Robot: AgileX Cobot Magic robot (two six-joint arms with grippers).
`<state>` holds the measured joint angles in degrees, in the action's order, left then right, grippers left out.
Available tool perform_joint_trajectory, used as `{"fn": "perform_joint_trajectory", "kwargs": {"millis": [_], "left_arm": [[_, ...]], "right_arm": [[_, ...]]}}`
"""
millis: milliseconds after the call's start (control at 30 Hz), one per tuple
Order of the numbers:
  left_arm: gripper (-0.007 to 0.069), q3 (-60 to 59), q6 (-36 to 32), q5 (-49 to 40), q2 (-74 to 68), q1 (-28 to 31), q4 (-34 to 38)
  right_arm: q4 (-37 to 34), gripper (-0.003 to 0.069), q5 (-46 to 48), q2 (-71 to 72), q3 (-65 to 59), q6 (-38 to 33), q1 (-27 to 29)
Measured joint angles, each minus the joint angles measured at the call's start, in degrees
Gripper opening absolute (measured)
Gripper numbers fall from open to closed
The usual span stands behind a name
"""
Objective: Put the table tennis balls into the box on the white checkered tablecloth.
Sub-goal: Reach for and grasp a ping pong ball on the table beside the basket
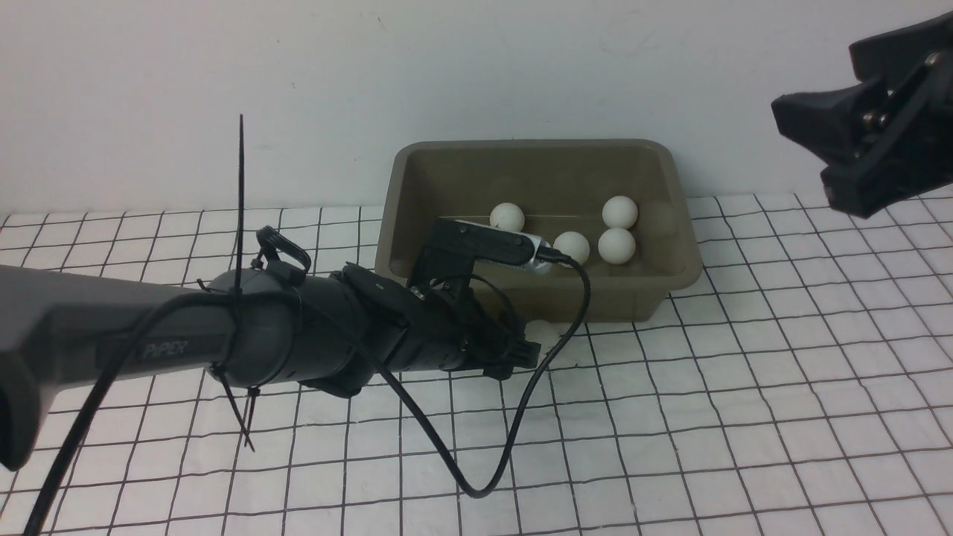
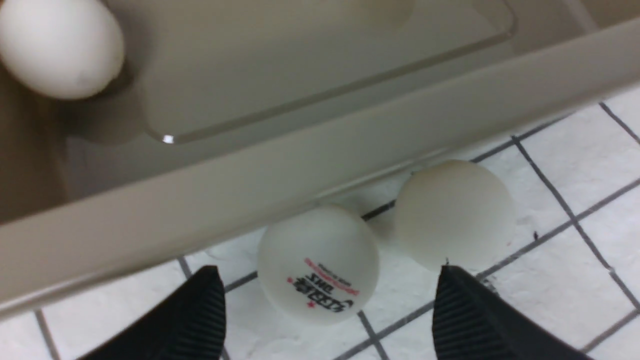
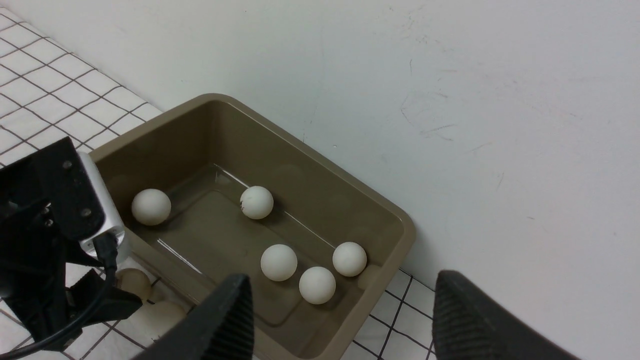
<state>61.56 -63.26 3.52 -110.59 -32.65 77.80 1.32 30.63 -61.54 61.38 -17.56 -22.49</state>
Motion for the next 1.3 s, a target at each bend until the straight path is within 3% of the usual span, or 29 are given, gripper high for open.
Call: {"fn": "perform_joint_trajectory", "kwargs": {"millis": [967, 1067, 1133, 1167, 1300], "left_arm": [[0.0487, 0.9, -0.19, 1.44, -3.53, 0.0, 0.06], [0.0453, 0.9, -0.19, 1.49, -3.6, 0.0, 0.06], [0.0353, 0.9, -0.19, 1.49, -3.6, 0.0, 0.06], [0.0344, 0.9, -0.19, 1.49, -3.6, 0.0, 0.06], [0.0087, 0.9, -0.78, 0.49, -3.6, 0.0, 0.06]], "right_arm": [[0.0, 0.0442, -0.06, 0.0, 0.0, 0.0, 0.0], [0.0, 0.0442, -0.06, 0.0, 0.0, 0.0, 0.0], [0.0, 0.0442, -0.06, 0.0, 0.0, 0.0, 0.0], [0.0, 0.0442, -0.06, 0.0, 0.0, 0.0, 0.0], [0.0, 0.0442, -0.06, 0.0, 0.0, 0.0, 0.0]]}}
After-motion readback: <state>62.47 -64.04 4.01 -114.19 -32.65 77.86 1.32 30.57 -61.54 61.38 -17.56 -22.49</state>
